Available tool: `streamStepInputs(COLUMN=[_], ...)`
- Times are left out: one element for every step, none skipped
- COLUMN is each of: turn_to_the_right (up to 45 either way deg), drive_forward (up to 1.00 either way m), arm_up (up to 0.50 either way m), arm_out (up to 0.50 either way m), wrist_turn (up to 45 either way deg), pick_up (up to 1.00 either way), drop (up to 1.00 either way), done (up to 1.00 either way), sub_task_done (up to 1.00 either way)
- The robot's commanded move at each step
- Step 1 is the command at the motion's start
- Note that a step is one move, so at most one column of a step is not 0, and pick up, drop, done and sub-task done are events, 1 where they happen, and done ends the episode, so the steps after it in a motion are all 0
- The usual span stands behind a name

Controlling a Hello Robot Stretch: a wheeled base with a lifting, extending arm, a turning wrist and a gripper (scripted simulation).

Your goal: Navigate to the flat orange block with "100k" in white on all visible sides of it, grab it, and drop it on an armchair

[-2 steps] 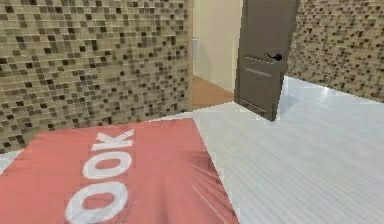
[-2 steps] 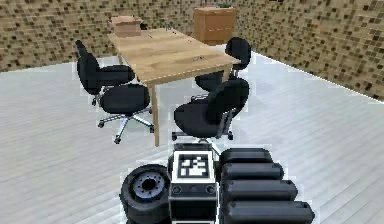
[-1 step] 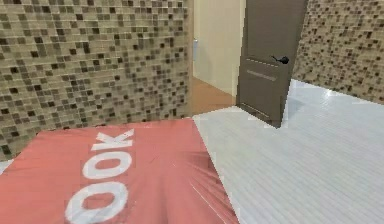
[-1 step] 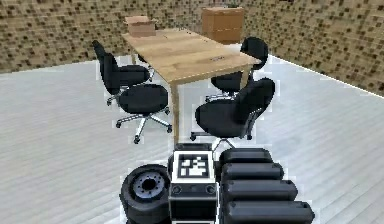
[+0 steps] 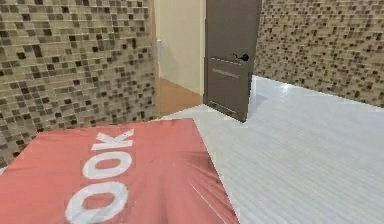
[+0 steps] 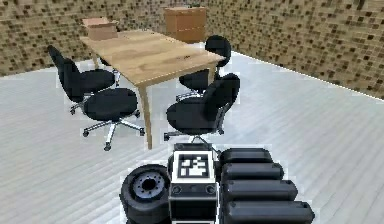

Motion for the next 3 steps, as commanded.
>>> streamStepInputs(turn_to_the_right=[0.0,0.0,3.0], drive_forward=[1.0,1.0,0.0], arm_up=[0.0,0.0,0.0], arm_out=[0.0,0.0,0.0], wrist_turn=[0.0,0.0,0.0], pick_up=[0.0,0.0,0.0], drop=[0.0,0.0,0.0], done=[0.0,0.0,0.0], sub_task_done=[0.0,0.0,0.0])
